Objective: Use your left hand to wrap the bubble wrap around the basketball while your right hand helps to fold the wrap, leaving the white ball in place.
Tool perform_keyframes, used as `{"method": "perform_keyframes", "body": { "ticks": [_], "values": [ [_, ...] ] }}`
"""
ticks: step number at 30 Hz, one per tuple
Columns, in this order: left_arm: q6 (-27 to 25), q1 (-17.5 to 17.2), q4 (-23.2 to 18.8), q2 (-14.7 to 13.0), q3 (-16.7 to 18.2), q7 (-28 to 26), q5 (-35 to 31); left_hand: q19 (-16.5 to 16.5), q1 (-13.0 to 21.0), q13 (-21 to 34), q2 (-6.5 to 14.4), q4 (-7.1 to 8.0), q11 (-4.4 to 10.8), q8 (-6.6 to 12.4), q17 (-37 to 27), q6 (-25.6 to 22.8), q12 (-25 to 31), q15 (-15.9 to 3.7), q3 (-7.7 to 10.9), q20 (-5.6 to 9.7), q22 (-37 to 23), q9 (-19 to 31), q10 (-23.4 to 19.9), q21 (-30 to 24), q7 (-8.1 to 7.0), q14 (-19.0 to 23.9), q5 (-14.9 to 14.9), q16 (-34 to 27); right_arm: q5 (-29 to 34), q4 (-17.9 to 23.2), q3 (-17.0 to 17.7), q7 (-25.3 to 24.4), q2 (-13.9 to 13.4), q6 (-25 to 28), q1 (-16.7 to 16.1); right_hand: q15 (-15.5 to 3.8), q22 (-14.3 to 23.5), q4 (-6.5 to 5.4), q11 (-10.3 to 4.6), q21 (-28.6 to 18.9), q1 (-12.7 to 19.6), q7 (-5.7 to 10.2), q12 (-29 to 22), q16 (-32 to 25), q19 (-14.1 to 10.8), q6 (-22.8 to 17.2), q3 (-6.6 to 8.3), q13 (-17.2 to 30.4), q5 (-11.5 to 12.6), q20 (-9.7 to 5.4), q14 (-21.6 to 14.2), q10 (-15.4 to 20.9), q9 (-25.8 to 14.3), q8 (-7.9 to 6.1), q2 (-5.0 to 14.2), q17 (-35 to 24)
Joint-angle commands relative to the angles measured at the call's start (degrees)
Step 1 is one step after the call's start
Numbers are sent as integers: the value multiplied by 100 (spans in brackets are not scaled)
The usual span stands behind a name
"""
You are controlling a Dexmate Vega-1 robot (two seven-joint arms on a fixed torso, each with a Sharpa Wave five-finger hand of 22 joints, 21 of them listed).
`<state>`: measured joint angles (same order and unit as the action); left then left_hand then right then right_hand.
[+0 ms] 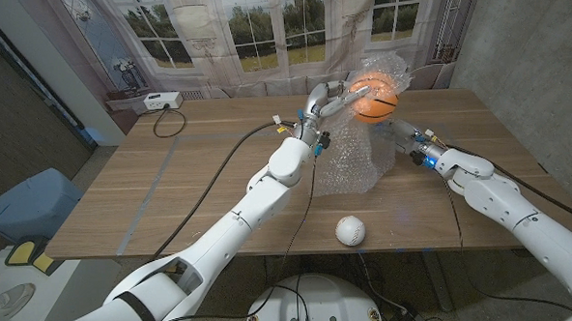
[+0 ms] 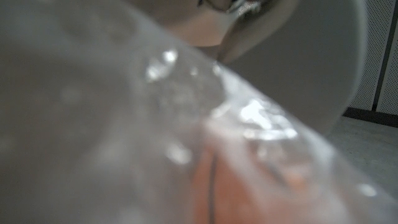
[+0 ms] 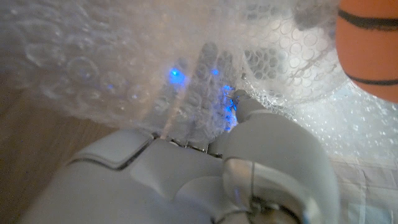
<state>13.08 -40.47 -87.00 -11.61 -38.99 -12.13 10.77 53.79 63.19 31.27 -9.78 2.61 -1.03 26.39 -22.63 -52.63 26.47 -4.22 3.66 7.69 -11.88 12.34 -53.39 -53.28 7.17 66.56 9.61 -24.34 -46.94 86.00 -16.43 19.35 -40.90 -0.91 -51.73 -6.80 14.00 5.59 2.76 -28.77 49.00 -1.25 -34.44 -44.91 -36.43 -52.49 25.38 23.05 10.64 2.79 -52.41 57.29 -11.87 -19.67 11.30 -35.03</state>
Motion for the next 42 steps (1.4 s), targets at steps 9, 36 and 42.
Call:
{"method": "perform_keyframes", "body": {
  "ticks": [9, 36, 42],
  "values": [
    [-1480, -298, -1120, -703, -297, -1613, -2108, -73, 1512, -21, 1564, -1129, 646, -12, 18, -496, -78, -887, 1252, 87, 3, 147, -667, -92, -380, 839, 49, 74, 878, 975, -1077, -395, -882, 2101, 1046, -93, 40, 9, -114, -341, 254, -122, -281, -451, -367, -193, 64, 228, 72, -8, -448, 319, -39, 8, -19, -410],
    [-4094, -126, -2431, -1522, -959, -815, -4010, -279, 1435, -31, 1547, -1130, 699, -75, 104, -544, -166, -878, 1276, -1, 38, 127, -726, -213, -437, 804, 56, 181, 2250, 1438, -2048, -1095, -790, 3577, 1864, -61, 57, 0, -82, -476, 351, -116, -265, -467, -236, -197, 26, 194, 65, 26, -363, 284, -52, 57, -33, -396],
    [-4335, -46, -2477, -1727, -1114, -394, -4328, -443, 1412, -27, 1543, -1130, 731, -99, 129, -538, -193, -885, 1282, -22, 47, 123, -727, -205, -466, 784, 57, 215, 2429, 1309, -2200, -1210, -537, 3649, 1957, -62, 58, -11, -52, -525, 358, -107, -257, -475, -255, -221, 9, 172, 62, 21, -380, 288, -53, 58, -38, -379]
  ]
}}
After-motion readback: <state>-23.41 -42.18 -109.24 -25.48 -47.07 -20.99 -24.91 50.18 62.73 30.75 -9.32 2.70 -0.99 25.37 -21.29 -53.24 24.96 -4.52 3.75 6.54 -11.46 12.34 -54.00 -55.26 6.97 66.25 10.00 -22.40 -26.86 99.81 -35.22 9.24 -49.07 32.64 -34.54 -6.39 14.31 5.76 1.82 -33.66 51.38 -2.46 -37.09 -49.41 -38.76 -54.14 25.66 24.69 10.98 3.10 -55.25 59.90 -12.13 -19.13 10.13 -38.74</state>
